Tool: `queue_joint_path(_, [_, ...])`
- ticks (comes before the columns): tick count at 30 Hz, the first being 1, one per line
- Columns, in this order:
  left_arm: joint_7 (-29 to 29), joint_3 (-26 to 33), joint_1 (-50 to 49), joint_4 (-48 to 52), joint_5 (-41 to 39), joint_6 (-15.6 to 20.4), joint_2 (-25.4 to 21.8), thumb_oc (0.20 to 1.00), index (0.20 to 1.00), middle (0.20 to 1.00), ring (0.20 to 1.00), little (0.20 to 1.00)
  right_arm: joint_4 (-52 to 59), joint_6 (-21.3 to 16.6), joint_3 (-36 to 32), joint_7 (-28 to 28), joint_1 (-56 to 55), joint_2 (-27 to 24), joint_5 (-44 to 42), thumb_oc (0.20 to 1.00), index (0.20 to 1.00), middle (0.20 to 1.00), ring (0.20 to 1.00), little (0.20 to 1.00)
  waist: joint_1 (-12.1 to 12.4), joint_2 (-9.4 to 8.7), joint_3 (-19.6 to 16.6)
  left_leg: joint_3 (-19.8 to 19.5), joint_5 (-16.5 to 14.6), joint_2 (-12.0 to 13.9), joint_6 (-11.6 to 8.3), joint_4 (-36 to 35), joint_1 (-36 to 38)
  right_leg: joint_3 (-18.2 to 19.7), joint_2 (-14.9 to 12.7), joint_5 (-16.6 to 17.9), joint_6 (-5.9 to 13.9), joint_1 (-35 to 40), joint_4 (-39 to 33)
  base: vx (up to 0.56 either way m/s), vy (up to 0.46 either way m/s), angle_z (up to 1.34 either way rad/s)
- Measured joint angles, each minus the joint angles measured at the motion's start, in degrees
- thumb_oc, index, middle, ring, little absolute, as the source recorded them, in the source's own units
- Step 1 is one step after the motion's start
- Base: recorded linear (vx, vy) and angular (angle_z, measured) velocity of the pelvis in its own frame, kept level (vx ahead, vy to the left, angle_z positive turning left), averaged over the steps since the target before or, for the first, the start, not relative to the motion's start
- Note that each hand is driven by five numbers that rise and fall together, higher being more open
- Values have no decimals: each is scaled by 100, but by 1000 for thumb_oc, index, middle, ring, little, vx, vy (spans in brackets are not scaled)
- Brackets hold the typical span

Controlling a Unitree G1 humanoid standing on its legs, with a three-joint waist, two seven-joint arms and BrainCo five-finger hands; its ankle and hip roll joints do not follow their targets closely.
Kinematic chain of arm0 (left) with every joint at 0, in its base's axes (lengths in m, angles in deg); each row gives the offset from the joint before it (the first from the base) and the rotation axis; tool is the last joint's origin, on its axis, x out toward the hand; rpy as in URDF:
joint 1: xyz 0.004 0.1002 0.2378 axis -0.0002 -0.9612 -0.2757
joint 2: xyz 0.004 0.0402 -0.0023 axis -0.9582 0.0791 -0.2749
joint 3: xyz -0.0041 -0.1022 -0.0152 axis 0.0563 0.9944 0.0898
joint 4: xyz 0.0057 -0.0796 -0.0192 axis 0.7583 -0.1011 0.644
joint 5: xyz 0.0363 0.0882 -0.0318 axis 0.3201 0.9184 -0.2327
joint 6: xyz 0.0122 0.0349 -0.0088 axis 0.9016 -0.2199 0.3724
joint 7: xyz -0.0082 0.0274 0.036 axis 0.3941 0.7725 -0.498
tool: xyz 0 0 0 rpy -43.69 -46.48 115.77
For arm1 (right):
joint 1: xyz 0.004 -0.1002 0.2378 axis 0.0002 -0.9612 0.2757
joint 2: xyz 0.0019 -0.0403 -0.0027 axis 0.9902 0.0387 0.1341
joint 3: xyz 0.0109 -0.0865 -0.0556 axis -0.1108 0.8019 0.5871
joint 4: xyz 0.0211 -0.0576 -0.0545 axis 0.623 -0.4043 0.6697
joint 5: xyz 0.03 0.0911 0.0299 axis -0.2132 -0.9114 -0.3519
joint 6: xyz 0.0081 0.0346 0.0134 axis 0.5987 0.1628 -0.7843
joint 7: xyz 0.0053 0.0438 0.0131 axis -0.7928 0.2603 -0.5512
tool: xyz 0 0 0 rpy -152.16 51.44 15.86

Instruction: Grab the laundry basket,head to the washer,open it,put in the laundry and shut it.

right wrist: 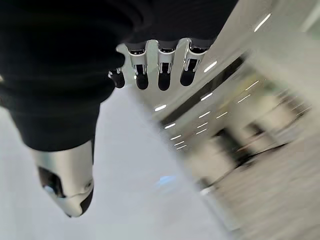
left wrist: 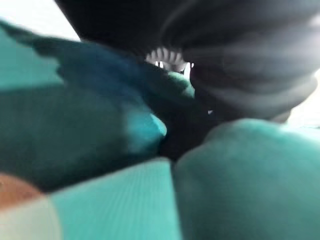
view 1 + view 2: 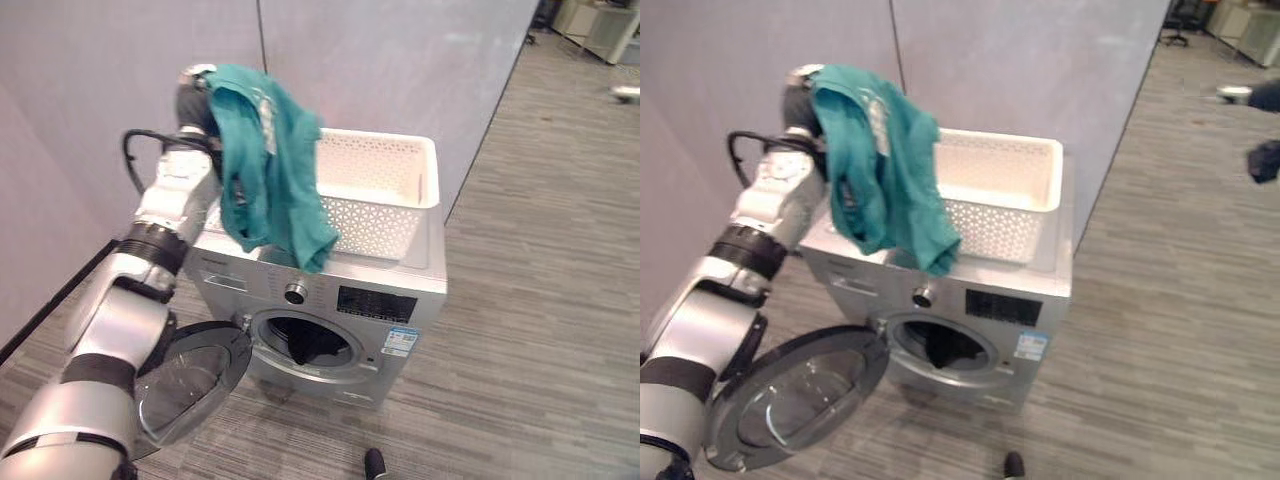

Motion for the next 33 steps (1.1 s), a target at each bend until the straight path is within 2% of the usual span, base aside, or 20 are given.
queue_joint_path(1, [1, 109, -161, 322, 38, 13, -69, 200, 200, 200, 200, 200, 162, -30, -678, 51, -695, 0, 14, 1000, 1000, 1000, 1000, 1000, -2, 12, 28, -6, -10, 5, -2, 0, 0, -3, 5, -22, 27, 2, 0, 8, 0, -5])
queue_joint_path(2, [4, 247, -401, 618, 76, 145, -147, 200, 200, 200, 200, 200, 220, 121, -1212, 96, -1513, 35, 94, 1000, 1000, 1000, 1000, 1000, 20, 26, 58, 1, -37, -1, -13, 0, 14, 0, 6, -16, 18, 8, 4, 19, -1, -5])
queue_joint_path(3, [2, 270, -473, 777, 81, 128, -170, 200, 200, 200, 200, 200, 354, 163, -1757, 171, -2215, 82, 117, 1000, 1000, 1000, 1000, 1000, 21, 60, 87, 2, -44, -6, -9, -1, 18, 20, 3, -23, 19, 9, 2, 0, 0, 0])
queue_joint_path(5, [39, 308, -801, 1334, 110, 211, -245, 200, 200, 200, 200, 200, 539, 174, -2954, 303, -3922, 650, 216, 1000, 1000, 1000, 1000, 1000, 53, 54, 112, -25, -74, 11, -27, 0, 31, -34, 11, -46, 20, 35, 5, 5, -10, 2])
queue_joint_path(7, [43, 342, -877, 1484, 111, 207, -250, 200, 200, 200, 200, 200, 395, 251, -3193, 438, -4693, 1204, 223, 1000, 1000, 1000, 1000, 1000, 73, 38, 139, -27, -87, 2, -16, -1, 21, -47, -4, -54, 21, 33, 4, 0, 0, 0])
queue_joint_path(10, [43, 440, -878, 1604, 116, 212, -233, 200, 200, 200, 200, 200, 184, 346, -3144, 636, -5065, 1789, 244, 1000, 1000, 1000, 1000, 1000, 57, 31, 175, -40, -86, -15, -13, 0, 17, -58, -28, -52, 20, 34, 3, 0, -7, 2])
queue_joint_path(11, [43, 446, -874, 1672, 116, 233, -234, 200, 200, 200, 200, 200, -44, 344, -2958, 708, -5100, 2155, 366, 1000, 1000, 1000, 1000, 1000, 87, 19, 210, -70, -83, -10, -11, 1, 27, -84, -29, -54, 22, 63, 3, 2, -17, 7])
queue_joint_path(15, [41, 447, -862, 1671, 115, 247, -238, 200, 200, 200, 200, 200, -280, 330, -2442, 927, -5161, 2502, 437, 1000, 1000, 1000, 1000, 1000, 209, 100, 242, -121, -83, -18, -10, 1, 45, -117, -51, -70, 31, 113, -23, 0, -25, 9])
queue_joint_path(17, [49, 346, -613, 1493, 110, 259, -253, 200, 200, 200, 200, 200, -788, 236, -2251, 973, -4929, 2858, 431, 1000, 1000, 1000, 1000, 1000, 255, 72, 246, -190, -72, 2, -15, 2, 32, -214, -41, -82, 19, 145, -42, 7, -32, 13])
queue_joint_path(18, [49, 346, -613, 1493, 110, 259, -253, 200, 200, 200, 200, 200, -788, 236, -2251, 973, -4929, 2858, 431, 1000, 1000, 1000, 1000, 1000, 255, 72, 246, -190, -72, 2, -15, 2, 32, -214, -41, -82, 19, 145, -42, 6, -33, 13])
queue_joint_path(19, [45, 250, -261, 1236, 107, 276, -280, 200, 200, 200, 200, 200, -1340, 296, -1856, 1072, -4772, 3064, 430, 1000, 1000, 1000, 1000, 1000, 356, 78, 240, -241, -60, 9, -28, 2, -3, -259, -39, -89, 6, 142, -42, 2, -17, 14])
queue_joint_path(20, [44, 251, -188, 1222, 107, 283, -299, 200, 200, 200, 200, 200, -1428, 316, -1788, 1097, -4776, 3112, 430, 1000, 1000, 1000, 1000, 1000, 365, 95, 231, -283, -54, 7, -29, 2, -31, -283, -47, -91, 7, 135, -33, 12, -35, 28])
queue_joint_path(21, [58, 32, 120, 990, 106, 316, -357, 200, 200, 200, 200, 200, -2078, 196, -1672, 1147, -4593, 3390, 429, 1000, 1000, 1000, 1000, 1000, 387, 91, 230, -361, -24, 19, -27, 3, -50, -382, -50, -106, 5, 163, -29, 11, -20, 25])
queue_joint_path(23, [78, -278, 580, 634, 102, 310, -369, 200, 200, 200, 200, 200, -2799, 261, -1394, 1181, -4398, 3814, 428, 1000, 1000, 1000, 1000, 1000, 500, 71, 232, -420, -18, 44, -35, 4, -39, -428, -27, -131, 1, 211, -31, 9, -21, 18])
queue_joint_path(25, [91, -277, 724, 599, 102, 314, -427, 200, 200, 200, 200, 200, -3039, 311, -1172, 1297, -4399, 4041, 426, 1000, 1000, 1000, 1000, 1000, 531, 116, 217, -442, -18, 42, -35, 4, -50, -444, -37, -143, 10, 214, -3, 9, -20, 10])
queue_joint_path(26, [89, -273, 892, 550, 100, 321, -452, 200, 200, 200, 200, 200, -3528, 320, -1056, 1314, -4273, 4378, 424, 1000, 1000, 1000, 1000, 1000, 549, 136, 202, -479, -17, 41, -37, 4, -59, -515, -46, -151, 19, 233, 3, 14, -18, 11])
queue_joint_path(30, [24, -239, 888, 738, 108, 471, -434, 200, 200, 200, 200, 200, -5148, 329, -598, 1395, -3862, 5156, 316, 1000, 1000, 1000, 1000, 1000, 723, 160, 177, -529, -17, 39, -41, 4, -38, -571, -60, -178, 30, 287, 4, 15, -13, 8])
queue_joint_path(32, [-56, -123, 697, 991, 118, 538, -439, 200, 200, 200, 200, 200, -5432, 355, -458, 1420, -3817, 5392, 321, 1000, 1000, 1000, 1000, 1000, 791, 176, 164, -566, -18, 36, -42, 4, -43, -592, -66, -183, 31, 302, 4, 10, 0, 8])
queue_joint_path(33, [-90, 167, 373, 1364, 195, 596, -440, 200, 200, 200, 200, 200, -5469, 354, -336, 1417, -3824, 5527, 339, 1000, 1000, 1000, 1000, 1000, 827, 180, 160, -591, -19, 38, -41, 4, -49, -606, -65, -186, 31, 308, 3, 10, 2, 7])
